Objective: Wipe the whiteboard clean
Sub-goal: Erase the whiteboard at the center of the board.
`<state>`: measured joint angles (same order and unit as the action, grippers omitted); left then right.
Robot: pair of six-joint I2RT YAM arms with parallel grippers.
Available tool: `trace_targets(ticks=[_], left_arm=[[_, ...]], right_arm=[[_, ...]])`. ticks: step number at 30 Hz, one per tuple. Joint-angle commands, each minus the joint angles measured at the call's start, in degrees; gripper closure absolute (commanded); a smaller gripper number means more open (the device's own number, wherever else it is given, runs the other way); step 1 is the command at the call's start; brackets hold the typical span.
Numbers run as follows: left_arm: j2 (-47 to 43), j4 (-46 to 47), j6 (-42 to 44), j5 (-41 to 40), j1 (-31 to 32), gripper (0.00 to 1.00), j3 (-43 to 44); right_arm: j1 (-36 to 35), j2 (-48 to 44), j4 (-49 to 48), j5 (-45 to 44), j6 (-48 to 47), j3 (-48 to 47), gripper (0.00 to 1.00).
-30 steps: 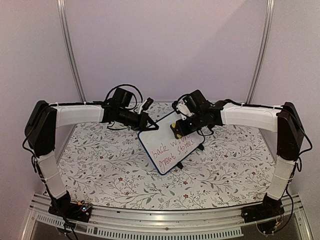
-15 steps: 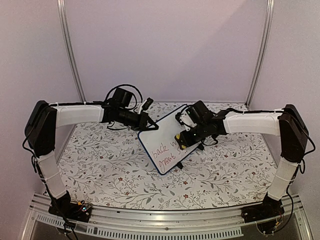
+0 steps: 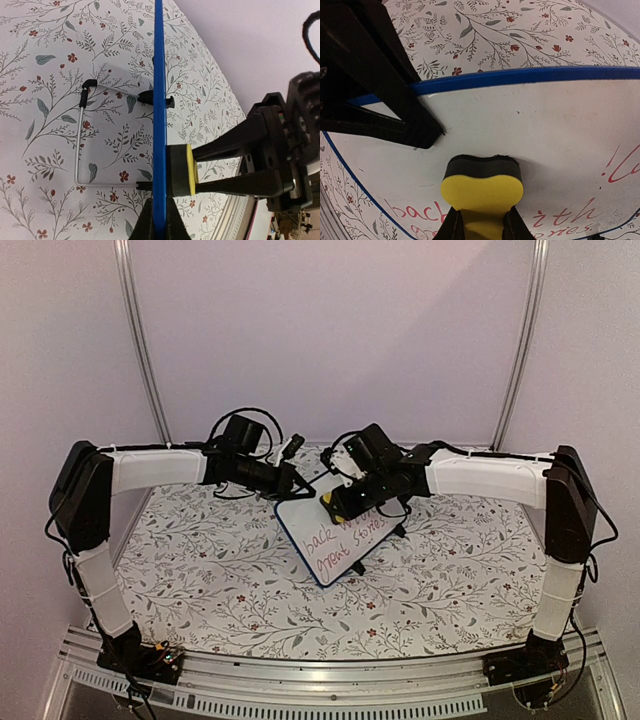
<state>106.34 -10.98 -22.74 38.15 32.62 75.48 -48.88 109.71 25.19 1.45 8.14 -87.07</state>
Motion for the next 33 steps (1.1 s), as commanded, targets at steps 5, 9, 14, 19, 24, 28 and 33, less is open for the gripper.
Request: trace_targets(ticks=[5,9,14,19,24,28,33], left_arm=[[0.71,-1.17,3.64,-1.15,1.21,1.0,-0.29],[0.64,-1.11,3.5,-0.72,1.2,1.0,-0.25],[0.42,-1.06,3.42,-0.48,1.15,1.0,-0.25],[0.43,-1.21,3.68,-0.94,1.17,1.0,-0.25],[0.53,-1.4,3.81,-1.16,1.15,1.0,-0.24],[0.53,-1.46,3.88,-1.19,1.08,1.0,-0.16],[0.71,-1.35,3.66,-0.89,1.13,1.0,-0.16]], right_arm=[[0.1,1.29,-0.16,-6.45,-0.41,4.8,0.84],[0.4,0.03,-0.33,-7.45,0.26,9.45,0.84],[1.24,-1.17,-1.16,-6.47,1.0,10.58,0.84],[0.49,-1.05,-3.51,-0.22,0.38,8.05,0.84],[-2.55,-0.25,-3.27,-0.49,-2.37,6.49,0.84],[-3.84,-0.35,-3.21,-0.3,-3.51,6.92,0.84],[-4.8,-1.16,-4.51,-0.18,-3.44,6.61,0.83]])
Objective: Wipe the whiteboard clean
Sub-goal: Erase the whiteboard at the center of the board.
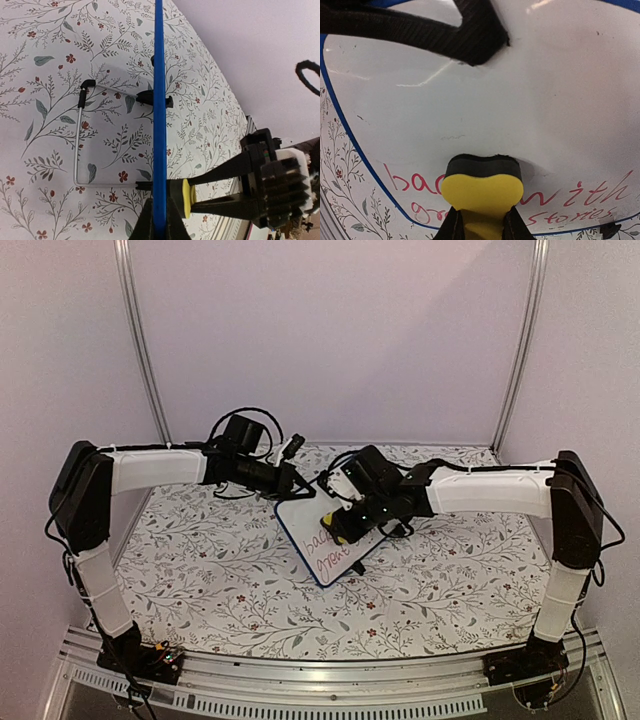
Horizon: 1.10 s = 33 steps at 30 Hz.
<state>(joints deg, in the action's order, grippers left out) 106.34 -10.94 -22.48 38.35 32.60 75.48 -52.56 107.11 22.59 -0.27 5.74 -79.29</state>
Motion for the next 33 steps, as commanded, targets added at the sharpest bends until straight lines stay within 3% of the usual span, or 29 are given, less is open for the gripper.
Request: trace_targets(ticks=[1,13,26,33], left_arm=[[0.77,-1.29,3.37,-1.01,1.16,1.0,-0.16],[0.4,-1.5,3.62,-1.26,1.16,1.0,-0.16],[0.5,-1.6,3.34,-0.71,1.2,1.0,0.02],[0.61,-1.46,3.29,-0.55,1.17,1.0,-0.06]], right_arm=[[-1.21,1.5,-2.02,1.34,-0.94,-1.84,0.83],[-1.24,6.66,1.94,-9.62,-0.37,-13.12,0.83],[-1.28,0.35,0.97,-7.1,-2.14,1.57,0.83],[-1.28,-0.04,-0.17,-8.26,-1.87,0.91,0.83]])
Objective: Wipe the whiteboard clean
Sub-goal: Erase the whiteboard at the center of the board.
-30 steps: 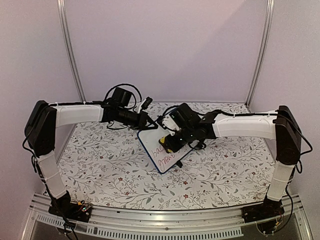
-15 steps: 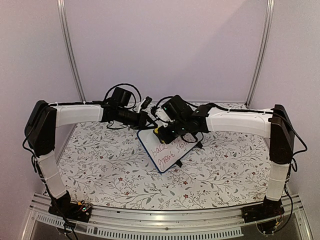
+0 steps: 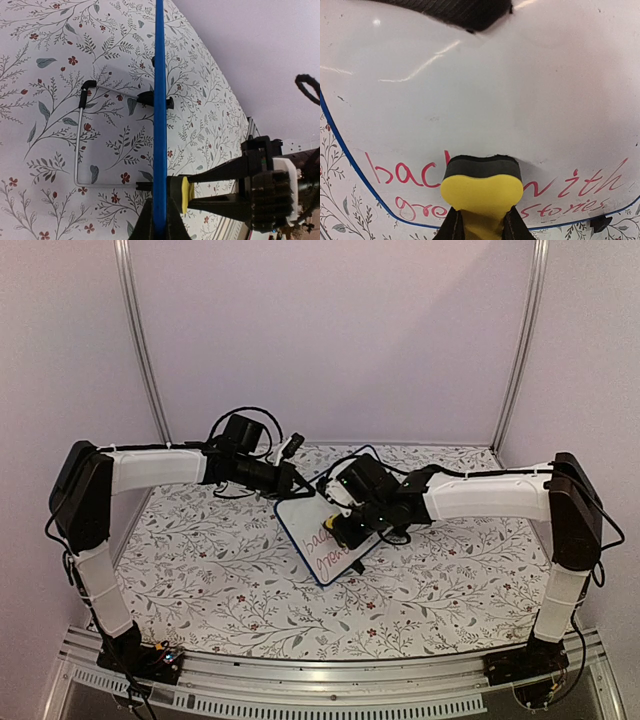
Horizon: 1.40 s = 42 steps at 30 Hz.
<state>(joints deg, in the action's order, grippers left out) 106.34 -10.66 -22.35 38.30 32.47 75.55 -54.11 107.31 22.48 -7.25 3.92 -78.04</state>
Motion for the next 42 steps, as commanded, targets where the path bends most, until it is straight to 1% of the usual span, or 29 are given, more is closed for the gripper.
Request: trace_targets(ticks=[1,9,12,15,26,31,36,42], left_arm=[[0.62,-1.78,3.11,-0.66,1.36,1.0,-0.09],[0.53,-1.95,3.37,-0.95,1.3,1.0,-0.14],[0.61,-2.04,3.46,-1.01,1.31,1.0,-0.09],[0.64,-2.12,3.48,-1.07,1.32,1.0,-0.05],[1.06,-2.02,3.29,-0.62,1.33,1.0,0.04],[1.06,-2.04,3.29,-0.69,1.35,1.0,0.04],[0.88,-2.07,3.3,-0.63,1.32,1.0,0.04],[0.74,-2.09,3.34,-0.68,1.32,1.0,0.04]], right_arm=[[0.27,0.27,-0.14,-1.03,-0.06,-1.39,0.83],[0.23,4.15,-0.1,0.54,-0.64,-10.24,0.83],[0.06,5.4,0.36,0.59,-1.08,-11.86,0.83],[-0.27,5.67,0.79,0.5,-1.27,-11.4,0.83],[-1.13,1.42,0.27,0.21,-1.03,-1.29,0.83],[-1.09,0.72,0.52,-0.22,-0.9,-0.41,0.83],[-1.14,1.47,0.14,-1.25,-0.74,-1.95,0.83],[-1.09,4.69,0.94,-5.42,0.81,-10.3,0.83]])
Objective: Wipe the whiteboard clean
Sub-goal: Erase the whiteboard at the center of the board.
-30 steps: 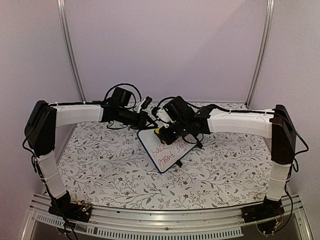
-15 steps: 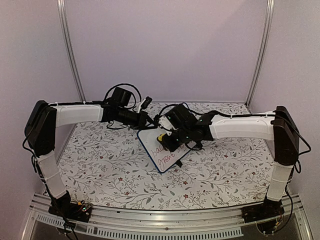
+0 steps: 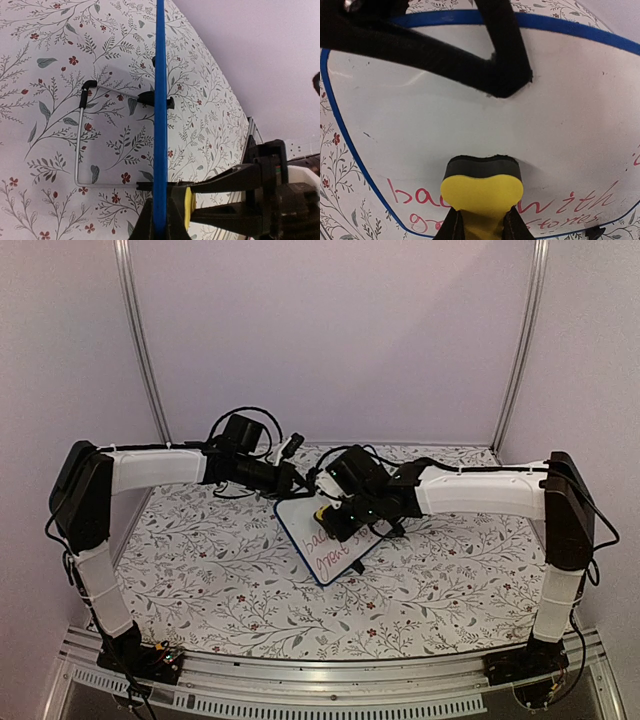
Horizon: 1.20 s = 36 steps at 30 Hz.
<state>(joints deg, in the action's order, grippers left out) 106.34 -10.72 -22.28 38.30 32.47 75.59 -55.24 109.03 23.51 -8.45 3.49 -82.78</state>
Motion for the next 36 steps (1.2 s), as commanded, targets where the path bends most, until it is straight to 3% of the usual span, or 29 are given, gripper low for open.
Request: trace_targets(ticks=[1,6,19,36], left_arm=[[0.69,-2.02,3.3,-0.71,1.3,1.0,-0.01],[0.47,-2.47,3.64,-1.14,1.33,1.0,0.15],[0.44,-2.38,3.39,-0.69,1.3,1.0,0.21],[0.39,-2.31,3.4,-0.66,1.44,1.0,0.17]], right_arm=[[0.05,3.66,0.2,-5.0,1.4,-6.9,0.83],[0.57,3.97,0.78,-7.2,0.04,-8.76,0.83],[10.24,-7.72,-2.9,-1.07,4.5,7.03,0.83],[13.53,-2.0,-4.55,1.36,6.75,1.45,0.84]])
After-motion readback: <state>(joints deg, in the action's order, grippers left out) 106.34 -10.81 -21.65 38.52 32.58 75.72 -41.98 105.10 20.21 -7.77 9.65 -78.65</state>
